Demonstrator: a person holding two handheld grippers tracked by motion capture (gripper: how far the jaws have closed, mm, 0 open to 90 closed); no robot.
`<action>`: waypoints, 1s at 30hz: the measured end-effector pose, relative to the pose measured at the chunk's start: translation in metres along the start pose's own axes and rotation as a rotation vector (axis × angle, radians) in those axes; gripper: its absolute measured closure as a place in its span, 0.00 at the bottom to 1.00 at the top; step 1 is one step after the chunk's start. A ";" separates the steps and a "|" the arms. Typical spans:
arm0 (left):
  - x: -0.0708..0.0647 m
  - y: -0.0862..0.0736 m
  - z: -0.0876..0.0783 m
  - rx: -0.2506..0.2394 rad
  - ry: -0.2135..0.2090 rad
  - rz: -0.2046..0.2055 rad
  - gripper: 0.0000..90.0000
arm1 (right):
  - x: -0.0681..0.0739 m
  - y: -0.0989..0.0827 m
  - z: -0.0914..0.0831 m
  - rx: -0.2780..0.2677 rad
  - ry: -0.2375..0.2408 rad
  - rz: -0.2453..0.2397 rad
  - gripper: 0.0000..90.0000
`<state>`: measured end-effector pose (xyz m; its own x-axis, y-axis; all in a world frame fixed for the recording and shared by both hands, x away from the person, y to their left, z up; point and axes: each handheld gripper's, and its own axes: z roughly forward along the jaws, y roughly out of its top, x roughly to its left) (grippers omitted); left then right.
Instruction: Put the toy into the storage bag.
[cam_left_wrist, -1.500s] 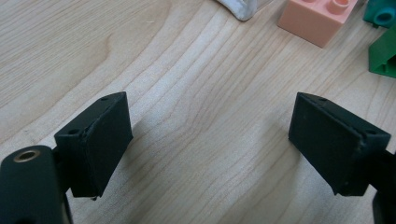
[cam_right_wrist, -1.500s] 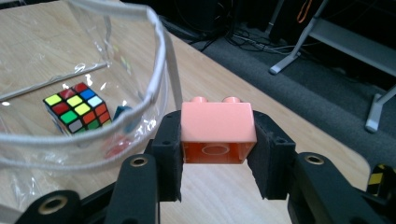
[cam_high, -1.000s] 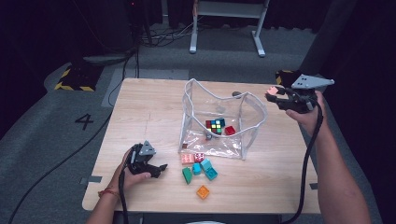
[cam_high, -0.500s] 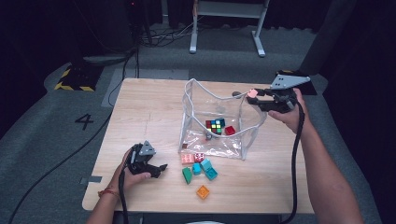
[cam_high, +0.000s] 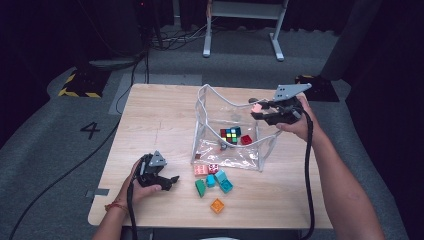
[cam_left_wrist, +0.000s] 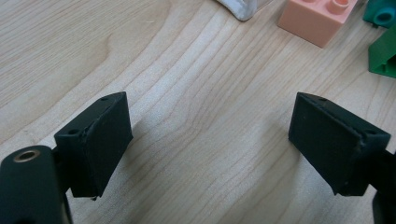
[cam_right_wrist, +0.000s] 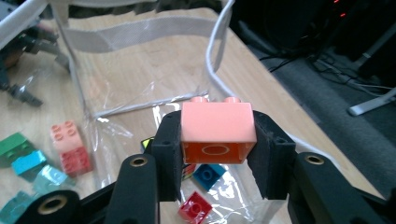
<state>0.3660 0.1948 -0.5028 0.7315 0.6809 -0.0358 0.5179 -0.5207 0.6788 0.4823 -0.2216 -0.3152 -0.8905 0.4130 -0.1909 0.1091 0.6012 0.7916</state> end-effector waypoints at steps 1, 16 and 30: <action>0.000 0.000 0.000 0.000 0.000 0.000 0.15 | 0.001 0.000 0.002 0.013 0.006 -0.005 0.66; 0.000 0.000 0.000 0.000 0.000 0.000 0.15 | 0.000 0.011 0.031 0.216 0.029 -0.054 0.66; 0.000 0.000 0.000 0.000 0.000 0.000 0.15 | -0.008 0.005 0.042 0.368 0.061 -0.075 0.66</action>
<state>0.3660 0.1948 -0.5028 0.7317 0.6807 -0.0362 0.5178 -0.5206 0.6789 0.5085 -0.1938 -0.3342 -0.9255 0.3237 -0.1966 0.1841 0.8381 0.5135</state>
